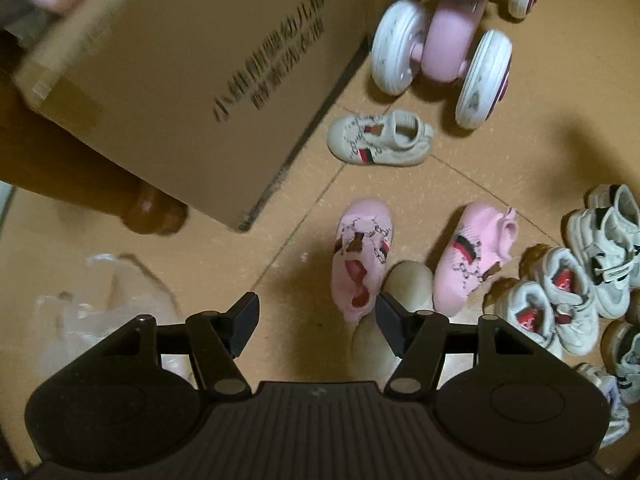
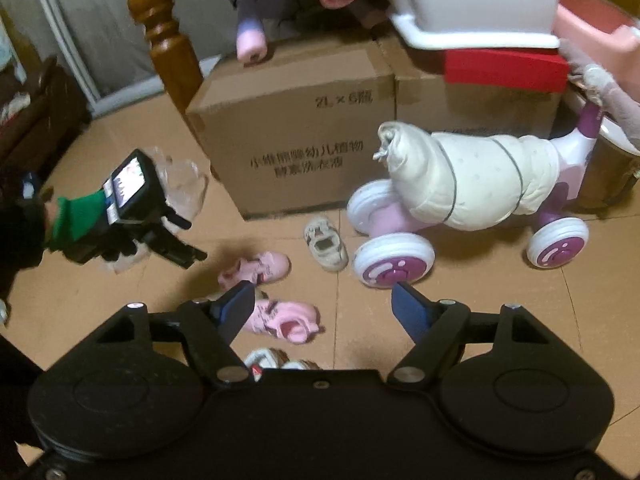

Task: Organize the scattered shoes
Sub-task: 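Reach the left tool toward a pink bear-print sock shoe by the box, then grasp the pink bear-print sock shoe at its opening with the left tool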

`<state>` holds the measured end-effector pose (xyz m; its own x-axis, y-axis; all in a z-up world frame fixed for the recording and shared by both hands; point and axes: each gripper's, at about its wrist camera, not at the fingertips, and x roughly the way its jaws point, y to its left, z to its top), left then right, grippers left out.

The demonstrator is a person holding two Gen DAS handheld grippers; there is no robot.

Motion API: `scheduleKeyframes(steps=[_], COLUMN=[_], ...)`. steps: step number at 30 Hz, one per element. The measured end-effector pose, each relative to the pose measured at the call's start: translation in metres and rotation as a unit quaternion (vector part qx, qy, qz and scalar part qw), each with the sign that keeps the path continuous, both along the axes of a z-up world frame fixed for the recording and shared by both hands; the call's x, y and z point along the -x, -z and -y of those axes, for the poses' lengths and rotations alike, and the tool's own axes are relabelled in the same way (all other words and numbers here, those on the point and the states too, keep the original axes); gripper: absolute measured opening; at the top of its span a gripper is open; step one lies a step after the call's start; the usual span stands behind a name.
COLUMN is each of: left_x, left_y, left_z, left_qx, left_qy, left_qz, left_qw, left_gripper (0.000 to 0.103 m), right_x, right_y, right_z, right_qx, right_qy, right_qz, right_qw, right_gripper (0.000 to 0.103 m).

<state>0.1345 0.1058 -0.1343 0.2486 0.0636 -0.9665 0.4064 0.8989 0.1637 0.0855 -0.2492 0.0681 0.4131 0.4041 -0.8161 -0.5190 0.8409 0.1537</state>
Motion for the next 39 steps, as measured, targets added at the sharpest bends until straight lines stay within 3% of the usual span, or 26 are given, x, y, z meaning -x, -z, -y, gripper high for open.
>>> scheduleKeyframes(steps=[4,5,7,9,19,22,23,24,26,34,39], left_x=[-0.016,-0.021,-0.032,-0.037,-0.027,-0.023,-0.023,-0.024,-0.026,-0.033,-0.035], left_y=[0.037,0.044,0.059,0.075,0.120,0.128,0.130,0.127,0.121,0.104,0.117], left_z=[-0.012,-0.018,-0.031,-0.044,-0.049,-0.045,-0.044,-0.044,-0.044,-0.044,-0.053], left_qx=[0.012,0.029,0.064,0.109,0.109,0.110,0.110,0.106,0.100,0.068,0.072], left_qy=[-0.059,-0.092,-0.159,-0.228,-0.270,-0.265,-0.263,-0.255,-0.238,-0.175,-0.195], left_qz=[-0.027,-0.032,-0.043,-0.056,-0.089,-0.090,-0.089,-0.084,-0.072,-0.038,-0.047], left_qw=[0.9978,0.9948,0.9842,0.9660,0.9526,0.9537,0.9544,0.9575,0.9634,0.9816,0.9772], left_gripper=[0.063,0.063,0.063,0.063,0.063,0.061,0.040,0.028,0.019,0.017,0.019], right_x=[-0.006,-0.007,-0.008,-0.009,-0.010,-0.006,-0.005,-0.005,-0.006,-0.007,-0.011], right_y=[0.008,0.009,0.012,0.018,0.038,0.038,0.039,0.039,0.041,0.084,0.126], right_z=[-0.009,-0.010,-0.012,-0.015,-0.016,-0.018,-0.018,-0.018,-0.017,-0.018,-0.038], right_qx=[0.016,0.018,0.022,0.031,0.061,0.066,0.068,0.069,0.069,0.072,0.049], right_qy=[-0.004,-0.006,-0.008,-0.015,-0.021,-0.027,-0.029,-0.029,-0.025,0.000,0.007], right_qz=[-0.008,-0.008,-0.010,-0.018,-0.040,-0.038,-0.038,-0.037,-0.038,-0.072,-0.070], right_qw=[1.000,1.000,1.000,0.999,0.997,0.997,0.997,0.996,0.997,0.995,0.996], right_gripper=[0.079,0.079,0.079,0.079,0.079,0.079,0.079,0.079,0.079,0.078,0.074])
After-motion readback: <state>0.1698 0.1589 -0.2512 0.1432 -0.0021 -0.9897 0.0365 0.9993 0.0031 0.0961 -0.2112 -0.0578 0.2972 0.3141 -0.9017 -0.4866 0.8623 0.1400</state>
